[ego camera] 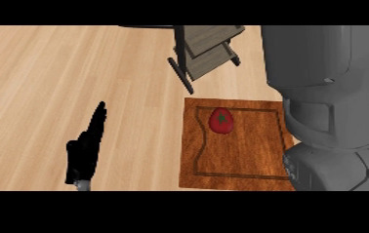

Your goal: Pick the squash from the cutting board and place it in the tiered basket

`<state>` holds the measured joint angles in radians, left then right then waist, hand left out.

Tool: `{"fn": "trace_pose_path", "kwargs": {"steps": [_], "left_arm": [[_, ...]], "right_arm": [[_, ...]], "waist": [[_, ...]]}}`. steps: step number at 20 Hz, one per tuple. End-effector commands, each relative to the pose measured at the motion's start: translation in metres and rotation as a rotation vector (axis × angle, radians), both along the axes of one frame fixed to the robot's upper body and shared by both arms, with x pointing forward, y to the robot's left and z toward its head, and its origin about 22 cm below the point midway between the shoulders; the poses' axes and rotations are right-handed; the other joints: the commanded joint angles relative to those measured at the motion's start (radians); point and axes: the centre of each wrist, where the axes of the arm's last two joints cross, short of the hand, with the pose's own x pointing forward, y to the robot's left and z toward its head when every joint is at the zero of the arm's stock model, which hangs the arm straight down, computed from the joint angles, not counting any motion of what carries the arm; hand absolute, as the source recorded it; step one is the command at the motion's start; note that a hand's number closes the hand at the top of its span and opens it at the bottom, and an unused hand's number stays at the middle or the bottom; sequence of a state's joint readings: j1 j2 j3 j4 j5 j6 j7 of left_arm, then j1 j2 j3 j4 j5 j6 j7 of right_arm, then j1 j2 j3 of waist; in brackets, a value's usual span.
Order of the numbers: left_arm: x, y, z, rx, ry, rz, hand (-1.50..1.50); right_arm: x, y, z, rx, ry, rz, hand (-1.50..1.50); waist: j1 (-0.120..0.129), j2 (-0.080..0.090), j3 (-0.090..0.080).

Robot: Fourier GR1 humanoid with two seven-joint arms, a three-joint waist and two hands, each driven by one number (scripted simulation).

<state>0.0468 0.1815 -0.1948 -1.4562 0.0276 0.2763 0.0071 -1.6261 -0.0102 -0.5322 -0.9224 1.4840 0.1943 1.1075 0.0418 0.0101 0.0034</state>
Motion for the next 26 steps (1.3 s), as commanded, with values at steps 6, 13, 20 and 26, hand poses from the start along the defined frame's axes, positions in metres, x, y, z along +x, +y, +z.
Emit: {"fn": "trace_pose_path", "kwargs": {"steps": [6, 13, 20, 26], "left_arm": [[-0.009, -0.005, -0.011, 0.002, 0.083, -0.019, 0.00], [-0.012, 0.008, -0.018, -0.006, 0.102, 0.025, 0.00], [-0.016, 0.009, -0.019, -0.001, 0.110, 0.066, 0.00], [-0.021, 0.031, -0.017, 0.009, 0.115, 0.124, 0.00]], "right_arm": [[0.014, -0.013, -0.020, 0.389, -0.247, -0.089, -1.50], [-0.003, -0.010, 0.004, 0.379, -0.532, -0.091, -1.50], [-0.036, -0.042, 0.042, 0.336, -0.673, -0.379, -1.50], [-0.094, -0.067, 0.058, 0.387, -0.723, -0.447, -1.50]], "waist": [[0.025, 0.005, -0.005], [-0.020, -0.008, -0.005], [-0.068, -0.026, -0.005], [-0.102, -0.044, -0.002]]}}
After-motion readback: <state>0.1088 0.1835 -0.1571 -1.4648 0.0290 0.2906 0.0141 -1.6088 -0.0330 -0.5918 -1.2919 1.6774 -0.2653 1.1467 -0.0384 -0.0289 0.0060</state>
